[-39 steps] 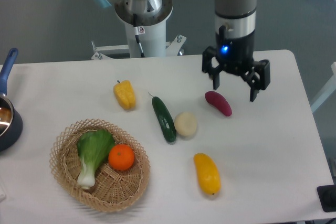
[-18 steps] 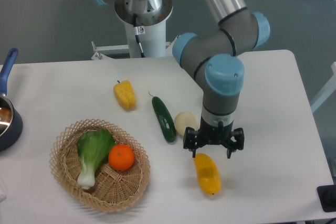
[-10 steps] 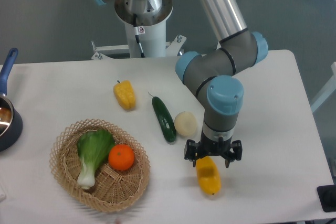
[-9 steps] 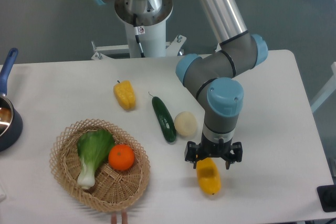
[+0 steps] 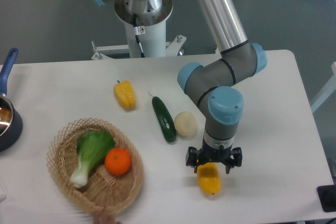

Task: Pick up the mango from the table
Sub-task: 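Close the gripper fingers around the yellow mango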

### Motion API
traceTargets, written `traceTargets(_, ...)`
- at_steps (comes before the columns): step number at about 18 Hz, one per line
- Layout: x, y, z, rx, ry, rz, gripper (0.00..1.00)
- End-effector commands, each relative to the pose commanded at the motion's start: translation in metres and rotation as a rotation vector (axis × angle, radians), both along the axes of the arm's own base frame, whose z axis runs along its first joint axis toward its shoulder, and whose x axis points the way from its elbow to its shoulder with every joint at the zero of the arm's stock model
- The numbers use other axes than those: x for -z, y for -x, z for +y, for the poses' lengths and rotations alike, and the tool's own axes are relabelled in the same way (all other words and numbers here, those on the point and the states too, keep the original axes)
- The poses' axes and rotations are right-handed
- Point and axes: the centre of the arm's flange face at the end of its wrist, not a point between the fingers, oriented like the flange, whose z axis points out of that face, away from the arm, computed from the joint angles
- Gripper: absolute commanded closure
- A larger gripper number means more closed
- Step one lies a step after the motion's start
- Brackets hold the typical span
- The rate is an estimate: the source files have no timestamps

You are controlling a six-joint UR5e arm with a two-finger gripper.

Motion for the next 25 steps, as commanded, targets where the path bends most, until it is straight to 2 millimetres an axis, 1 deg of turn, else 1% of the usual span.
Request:
traceTargets(4,0.010,0.001,0.002,0.001,0.007,-0.008,0.00)
traceTargets(10,0.014,-0.003,0.007,0.010,0.001,0.004,0.00)
traceTargets(11,0.015,-0.003,0.006,0.010,0.003,0.004,0.03)
traceTargets(13,0.013,-0.002,0.007,0.009,0.002,0.007,0.29)
traceTargets(17,0.017,-0.003,0.005,0.005,0.017,0.010,0.54)
traceTargets(20,0.015,-0.002,0.005,0.005,0.015,0.014,0.63)
traceTargets(24,0.007,-0.001,0.006,0.008,0.007,0.026,0.64)
traceTargets(25,-0.002,0.001,0.007,0.008,-0.001,0.037,0.64)
